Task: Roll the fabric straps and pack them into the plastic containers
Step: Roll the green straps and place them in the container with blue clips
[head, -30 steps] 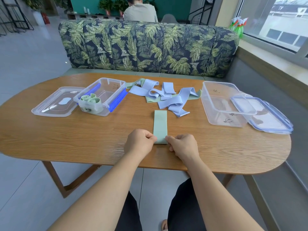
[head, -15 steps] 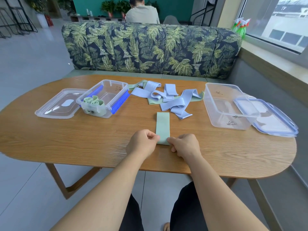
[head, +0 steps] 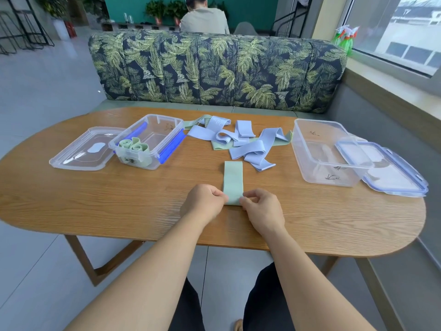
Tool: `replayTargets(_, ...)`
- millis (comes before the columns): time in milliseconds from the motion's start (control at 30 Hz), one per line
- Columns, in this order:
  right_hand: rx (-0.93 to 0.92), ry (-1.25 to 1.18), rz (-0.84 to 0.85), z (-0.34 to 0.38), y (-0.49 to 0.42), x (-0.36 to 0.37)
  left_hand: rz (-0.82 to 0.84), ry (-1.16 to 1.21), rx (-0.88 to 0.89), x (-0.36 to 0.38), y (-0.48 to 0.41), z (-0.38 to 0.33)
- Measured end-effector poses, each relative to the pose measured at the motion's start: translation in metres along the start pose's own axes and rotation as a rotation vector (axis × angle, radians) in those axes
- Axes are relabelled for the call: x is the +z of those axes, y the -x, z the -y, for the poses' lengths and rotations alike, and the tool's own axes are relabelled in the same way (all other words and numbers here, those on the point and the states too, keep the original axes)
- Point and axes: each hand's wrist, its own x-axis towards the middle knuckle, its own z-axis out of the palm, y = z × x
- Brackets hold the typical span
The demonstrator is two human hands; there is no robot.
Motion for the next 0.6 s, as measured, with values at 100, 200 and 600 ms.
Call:
replayTargets(100, 0.0, 0.016, 0.013, 0.001, -0.002, 0.0, -0.013, 0.012, 0.004, 0.0, -0.003, 0.0)
replayTargets(200, 0.02, -0.007, 0.027, 0.001, -0.007, 0.002, -0.059, 0.045, 0.052, 0.005, -0.003, 0.005)
replayTargets(600, 0.03, -0.06, 0.067, 0.0, 0.005, -0.008, -0.057, 0.049, 0.103, 0.009, 0.014, 0.012)
